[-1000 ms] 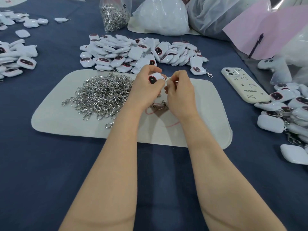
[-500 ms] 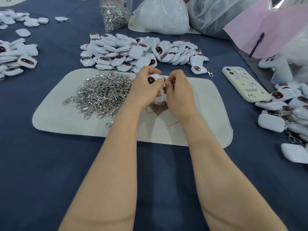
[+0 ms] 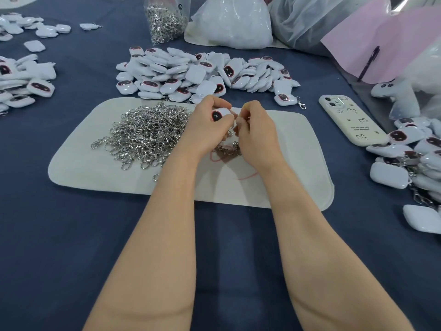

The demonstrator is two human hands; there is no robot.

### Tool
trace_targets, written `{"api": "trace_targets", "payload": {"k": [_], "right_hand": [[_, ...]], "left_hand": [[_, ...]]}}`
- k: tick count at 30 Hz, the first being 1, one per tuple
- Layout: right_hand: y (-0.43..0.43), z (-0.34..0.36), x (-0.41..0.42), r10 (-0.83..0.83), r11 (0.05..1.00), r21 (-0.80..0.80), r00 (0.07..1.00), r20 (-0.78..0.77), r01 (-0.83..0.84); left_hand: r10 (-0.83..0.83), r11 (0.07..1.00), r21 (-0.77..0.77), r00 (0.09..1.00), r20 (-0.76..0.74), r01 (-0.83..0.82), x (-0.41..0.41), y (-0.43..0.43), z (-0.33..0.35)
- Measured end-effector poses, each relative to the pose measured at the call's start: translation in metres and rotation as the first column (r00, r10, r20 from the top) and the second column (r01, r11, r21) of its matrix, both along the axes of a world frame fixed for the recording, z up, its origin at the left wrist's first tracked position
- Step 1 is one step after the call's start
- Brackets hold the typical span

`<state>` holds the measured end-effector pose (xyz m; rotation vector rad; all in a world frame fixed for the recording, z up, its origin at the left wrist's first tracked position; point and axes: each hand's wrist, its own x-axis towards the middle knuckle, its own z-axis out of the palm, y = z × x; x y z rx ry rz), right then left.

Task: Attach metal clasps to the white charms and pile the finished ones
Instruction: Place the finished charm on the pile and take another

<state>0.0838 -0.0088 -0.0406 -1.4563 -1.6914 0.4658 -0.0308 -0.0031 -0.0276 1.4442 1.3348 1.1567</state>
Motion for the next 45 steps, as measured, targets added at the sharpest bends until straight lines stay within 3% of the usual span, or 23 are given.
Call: {"api": "trace_targets", "payload": {"k": [16,20,23,25,35,45], "right_hand": [[0.000,-0.002,0.000,-0.006,0.998,-0.060,1.000,-0.024,0.005],[0.001,0.002,0.003,-0.132,0.990,-0.084,0.958,-0.255,0.114],[0.002,0.007,0.005,-0.150,0.988,-0.106,0.879,-0.453,0.114],[0.001,0.009,0.004,-0.120,0.991,-0.104,0.862,-0.493,0.079],[0.001,0.010,0.003,-0.025,0.997,-0.079,0.897,-0.441,-0.011],[0.001,0.006,0.002,-0.032,0.999,-0.023,0.934,-0.355,0.026]], "left_hand": [[0.037,0.999,0.003,0.999,-0.031,-0.037,0.004,0.004,0.000],[0.066,0.996,0.062,0.998,-0.021,-0.064,0.006,0.004,0.002],[0.086,0.989,0.135,0.982,-0.170,-0.063,0.006,0.006,0.001],[0.102,0.982,0.182,0.962,-0.252,-0.057,0.007,0.006,0.000],[0.108,0.984,0.168,0.949,-0.296,-0.060,0.011,0.008,-0.003],[0.143,0.976,0.201,0.943,-0.301,-0.083,0.011,0.008,-0.004]]}}
